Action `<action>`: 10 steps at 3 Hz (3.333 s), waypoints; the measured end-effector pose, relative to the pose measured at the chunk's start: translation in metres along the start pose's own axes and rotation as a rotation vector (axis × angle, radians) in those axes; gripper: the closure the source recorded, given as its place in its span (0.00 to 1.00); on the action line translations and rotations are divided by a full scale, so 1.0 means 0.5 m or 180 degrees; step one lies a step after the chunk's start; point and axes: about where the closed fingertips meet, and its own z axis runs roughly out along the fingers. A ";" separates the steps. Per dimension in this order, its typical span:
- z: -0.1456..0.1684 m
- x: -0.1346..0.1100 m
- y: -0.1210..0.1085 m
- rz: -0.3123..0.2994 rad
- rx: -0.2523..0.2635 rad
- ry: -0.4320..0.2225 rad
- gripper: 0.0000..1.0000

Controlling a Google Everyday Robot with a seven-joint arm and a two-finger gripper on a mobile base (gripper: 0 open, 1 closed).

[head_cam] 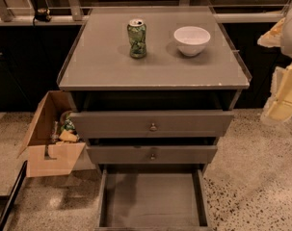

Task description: Place green can into bottom drawer

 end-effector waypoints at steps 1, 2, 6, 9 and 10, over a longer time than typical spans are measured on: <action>-0.002 -0.002 -0.001 0.0007 0.0020 -0.0018 0.00; 0.005 -0.010 0.000 0.0140 0.0090 -0.0180 0.00; 0.028 -0.115 -0.046 -0.0007 0.0154 -0.1941 0.00; 0.057 -0.138 -0.083 -0.0602 0.0179 -0.2338 0.00; 0.094 -0.124 -0.134 -0.0365 0.0306 -0.2671 0.00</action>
Offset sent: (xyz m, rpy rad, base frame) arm 0.0076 0.0162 -0.0110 0.2280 -0.1073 -0.1298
